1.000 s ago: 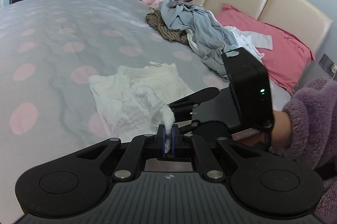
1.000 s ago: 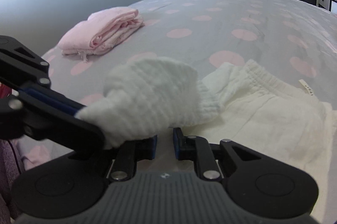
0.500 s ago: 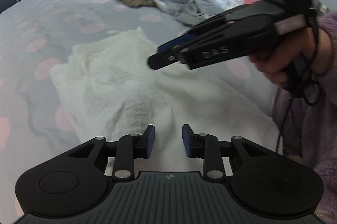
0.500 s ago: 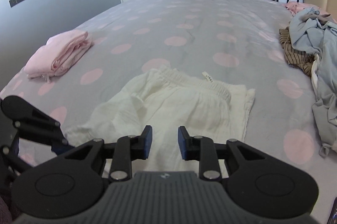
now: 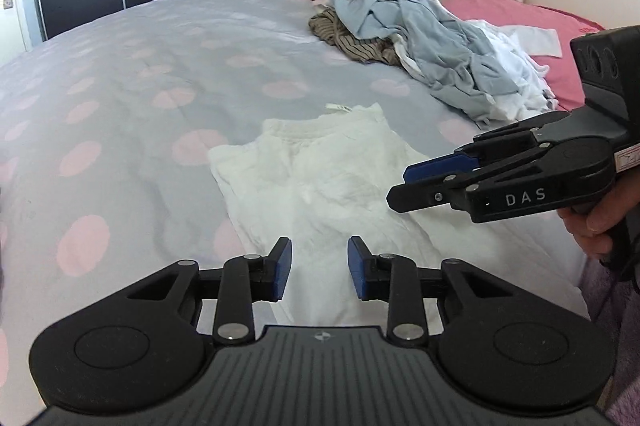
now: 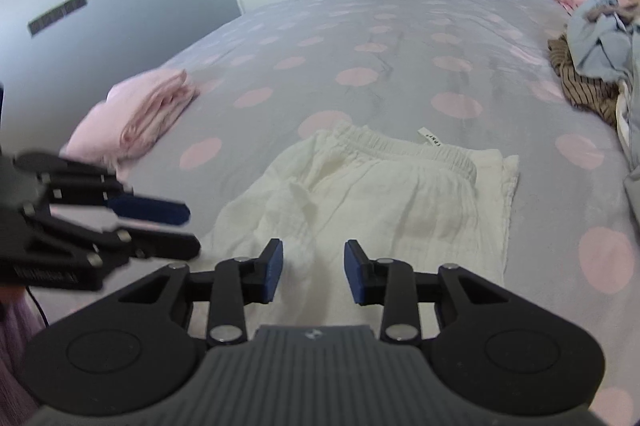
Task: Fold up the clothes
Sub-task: 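Pinch and smooth the folded white garment with the left tool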
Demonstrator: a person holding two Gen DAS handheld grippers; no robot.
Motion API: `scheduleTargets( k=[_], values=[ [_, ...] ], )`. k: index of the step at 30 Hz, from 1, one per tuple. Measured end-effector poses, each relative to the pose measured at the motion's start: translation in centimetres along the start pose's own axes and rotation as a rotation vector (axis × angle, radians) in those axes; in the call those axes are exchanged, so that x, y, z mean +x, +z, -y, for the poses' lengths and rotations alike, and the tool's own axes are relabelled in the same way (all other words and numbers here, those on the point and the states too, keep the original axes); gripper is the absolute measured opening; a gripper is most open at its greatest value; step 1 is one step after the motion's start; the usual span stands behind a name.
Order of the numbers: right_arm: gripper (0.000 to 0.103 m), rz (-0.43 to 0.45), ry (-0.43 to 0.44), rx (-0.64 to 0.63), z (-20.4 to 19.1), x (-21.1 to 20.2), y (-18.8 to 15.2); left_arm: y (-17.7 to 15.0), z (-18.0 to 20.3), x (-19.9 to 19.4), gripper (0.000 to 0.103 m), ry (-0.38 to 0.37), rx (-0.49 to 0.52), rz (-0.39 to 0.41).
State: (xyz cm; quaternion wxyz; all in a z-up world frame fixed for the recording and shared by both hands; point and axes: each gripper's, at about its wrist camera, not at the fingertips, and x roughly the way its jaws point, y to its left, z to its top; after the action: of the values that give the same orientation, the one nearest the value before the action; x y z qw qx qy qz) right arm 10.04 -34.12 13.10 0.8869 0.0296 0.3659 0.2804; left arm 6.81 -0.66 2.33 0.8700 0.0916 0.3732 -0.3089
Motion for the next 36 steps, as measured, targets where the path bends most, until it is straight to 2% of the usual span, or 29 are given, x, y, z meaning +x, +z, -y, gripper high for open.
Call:
scheduleTargets(
  k=[4,9,10,11,12,14,17,22,27,30,34,36],
  values=[
    [0.037,-0.003,0.016,0.014,-0.3,0.7,0.5,1.5,-1.8,1.0,0.028,-0.014,-0.099,0.013],
    [0.035,-0.077,-0.003,-0.018,-0.7,2.5,-0.5,1.7,-2.7,4.4,0.028,-0.012,-0.170,-0.094],
    [0.027,-0.089,-0.007,-0.023,-0.7,2.8,-0.7,1.5,-2.6,5.1,0.028,-0.005,-0.168,-0.122],
    [0.019,-0.101,-0.008,-0.029,-0.6,3.1,-0.9,1.4,-2.5,5.5,0.022,0.014,-0.155,-0.140],
    [0.011,-0.113,-0.010,-0.039,-0.7,3.4,-1.0,1.2,-2.3,5.9,0.010,0.037,-0.140,-0.154],
    [0.004,-0.103,-0.047,-0.072,-0.8,3.6,-1.1,1.0,-2.4,6.0,0.006,0.062,-0.131,-0.152],
    [0.004,-0.060,-0.117,-0.133,-1.1,3.5,-0.8,0.8,-3.0,6.0,0.002,0.078,-0.158,-0.137],
    [0.004,-0.131,-0.138,-0.222,-0.9,5.6,-2.3,0.3,-3.5,6.9,0.003,0.076,-0.178,-0.156],
    [0.007,-0.120,-0.126,-0.186,-0.2,4.9,-2.0,0.5,-3.6,6.5,0.012,0.089,-0.181,-0.145],
    [0.014,-0.098,-0.121,-0.149,0.2,4.0,-1.8,0.5,-3.4,5.6,0.013,0.086,-0.169,-0.100],
    [0.015,-0.053,-0.153,-0.137,0.6,2.1,-1.5,0.8,-2.4,3.6,0.016,0.118,-0.108,-0.028],
    [0.015,-0.022,-0.167,-0.139,0.9,1.1,-1.3,0.9,-2.0,2.4,0.021,0.143,-0.086,0.007]
  ],
)
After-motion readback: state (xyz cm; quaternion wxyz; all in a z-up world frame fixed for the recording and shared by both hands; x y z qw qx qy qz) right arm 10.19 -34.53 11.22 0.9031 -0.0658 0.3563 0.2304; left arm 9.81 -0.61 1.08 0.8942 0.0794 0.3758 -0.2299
